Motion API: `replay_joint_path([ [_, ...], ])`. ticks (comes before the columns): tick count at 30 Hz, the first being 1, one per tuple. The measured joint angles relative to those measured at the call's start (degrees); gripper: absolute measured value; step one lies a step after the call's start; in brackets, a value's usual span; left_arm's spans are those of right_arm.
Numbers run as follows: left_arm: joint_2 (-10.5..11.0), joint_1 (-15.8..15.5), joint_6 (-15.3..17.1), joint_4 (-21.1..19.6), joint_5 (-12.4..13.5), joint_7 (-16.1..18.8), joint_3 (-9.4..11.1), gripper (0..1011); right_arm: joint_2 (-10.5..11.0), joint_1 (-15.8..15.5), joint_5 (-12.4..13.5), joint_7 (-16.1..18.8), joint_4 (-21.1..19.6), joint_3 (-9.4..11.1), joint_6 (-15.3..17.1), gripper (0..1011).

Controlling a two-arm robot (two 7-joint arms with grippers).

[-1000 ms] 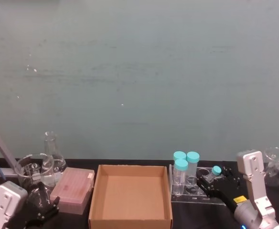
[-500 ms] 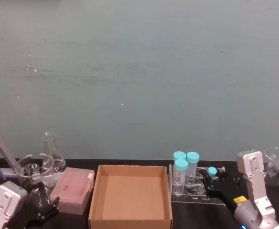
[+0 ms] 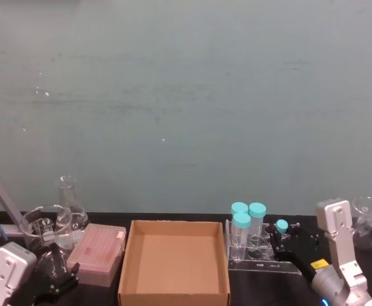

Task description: Use the right hand to move the test tube from the test tube rack into the box.

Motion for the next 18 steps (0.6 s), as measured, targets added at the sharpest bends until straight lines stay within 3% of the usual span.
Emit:
replay_joint_path([
  [6,0.0,0.0,0.0,0.0,0.0,0.0,0.0,1000,0.0,-0.1,0.0,1.1,-2.1,1.7,-0.7,262],
  [14,0.0,0.0,0.0,0.0,0.0,0.0,0.0,1000,1.8,-2.1,2.4,3.3,-11.3,5.9,-0.2,262],
  [16,0.0,0.0,0.0,0.0,0.0,0.0,0.0,1000,1.9,-2.1,2.8,3.8,-12.1,6.3,-0.3,263],
  [18,0.0,0.0,0.0,0.0,0.0,0.0,0.0,1000,2.0,-1.4,4.0,7.1,-13.8,6.9,-1.9,263],
])
